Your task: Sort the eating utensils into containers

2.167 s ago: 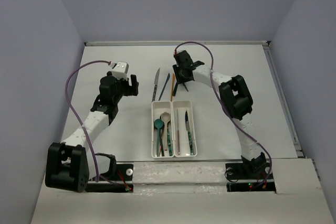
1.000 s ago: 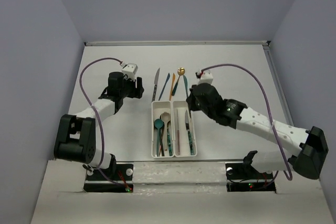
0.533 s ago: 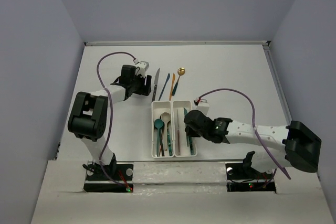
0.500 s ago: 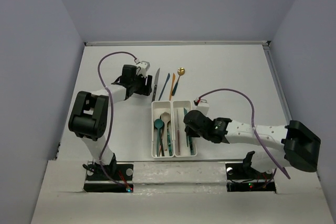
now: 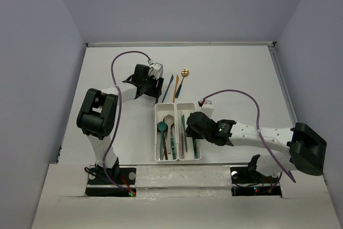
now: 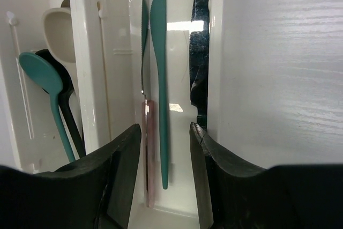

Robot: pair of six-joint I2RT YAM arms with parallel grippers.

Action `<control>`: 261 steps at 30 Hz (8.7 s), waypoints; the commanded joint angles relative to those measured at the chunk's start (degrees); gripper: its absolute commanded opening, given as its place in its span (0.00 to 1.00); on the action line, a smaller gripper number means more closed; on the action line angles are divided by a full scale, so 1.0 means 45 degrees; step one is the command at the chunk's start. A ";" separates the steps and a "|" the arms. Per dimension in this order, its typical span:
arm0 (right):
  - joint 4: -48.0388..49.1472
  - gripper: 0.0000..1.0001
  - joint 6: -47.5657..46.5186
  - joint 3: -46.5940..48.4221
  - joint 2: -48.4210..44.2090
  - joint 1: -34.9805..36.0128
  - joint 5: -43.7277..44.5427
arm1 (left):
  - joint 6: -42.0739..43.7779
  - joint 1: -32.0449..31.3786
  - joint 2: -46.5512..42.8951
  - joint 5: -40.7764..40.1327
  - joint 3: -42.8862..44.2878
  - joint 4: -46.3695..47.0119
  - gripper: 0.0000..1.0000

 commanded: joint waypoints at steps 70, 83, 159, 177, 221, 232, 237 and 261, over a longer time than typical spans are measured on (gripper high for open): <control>0.4052 0.57 -0.7538 1.0667 0.5941 -0.1451 -0.1574 | -0.6680 0.1884 -0.9202 0.3989 -0.2359 0.2662 0.00; 0.5067 0.00 -0.7362 1.0103 0.5865 -0.1980 -0.2511 | -0.7188 0.1884 -0.9534 0.5375 -0.2983 0.1958 0.00; -0.2940 0.69 -0.7517 1.1249 0.6652 -0.5944 -0.2667 | -0.2111 0.2313 -0.8557 0.3169 -0.2710 0.0337 0.99; -0.3662 0.43 -0.7595 1.5921 1.2640 -0.6433 -0.2043 | -0.1837 0.2372 -0.8362 0.3500 -0.2944 0.0533 0.99; 0.2100 0.00 -0.9295 0.8171 0.4563 -0.7139 0.3440 | -0.1778 0.2743 -0.8284 0.4067 -0.2808 0.0259 0.99; 0.2429 0.00 -0.3087 0.3678 0.0903 0.0126 0.1512 | -0.1642 0.2782 -0.8049 0.3618 -0.2847 0.0396 0.99; 0.2724 0.00 -0.1524 0.3169 0.1914 0.1398 0.1590 | -0.1583 0.2782 -0.8108 0.3637 -0.2964 0.0435 0.99; -0.0516 0.54 -0.7045 0.8652 0.3882 -0.3051 -0.1497 | -0.1290 0.2782 -0.7073 0.3092 -0.2808 0.0591 0.97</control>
